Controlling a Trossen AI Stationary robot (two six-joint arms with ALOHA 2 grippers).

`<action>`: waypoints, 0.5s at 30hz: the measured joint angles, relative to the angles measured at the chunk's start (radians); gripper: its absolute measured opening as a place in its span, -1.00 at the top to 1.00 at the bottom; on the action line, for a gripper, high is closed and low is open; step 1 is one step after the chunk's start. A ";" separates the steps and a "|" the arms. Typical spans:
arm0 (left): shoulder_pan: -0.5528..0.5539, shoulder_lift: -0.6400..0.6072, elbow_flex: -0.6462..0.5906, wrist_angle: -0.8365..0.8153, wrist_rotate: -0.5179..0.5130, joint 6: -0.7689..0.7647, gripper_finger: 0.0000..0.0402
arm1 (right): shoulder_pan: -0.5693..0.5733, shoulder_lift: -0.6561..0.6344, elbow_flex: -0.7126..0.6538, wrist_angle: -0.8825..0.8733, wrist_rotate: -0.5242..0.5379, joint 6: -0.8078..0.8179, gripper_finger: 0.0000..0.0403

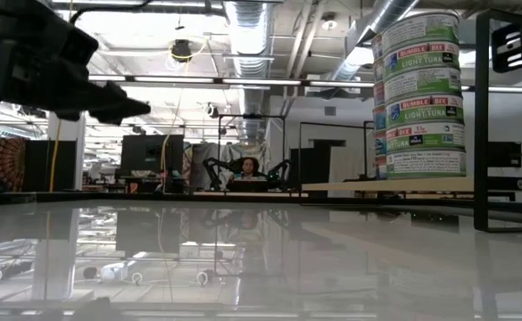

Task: Stack canned seafood by type on shelf
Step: Return to Home Position

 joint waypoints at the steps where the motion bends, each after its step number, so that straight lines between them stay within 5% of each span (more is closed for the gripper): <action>1: 0.000 0.000 0.000 -0.019 -0.004 0.000 -0.13 | 0.000 0.000 0.000 -0.001 0.000 0.000 -0.06; 15: 0.000 0.000 0.000 -0.303 -0.032 -0.110 -0.13 | 0.000 0.000 0.000 -0.005 -0.002 -0.002 -0.06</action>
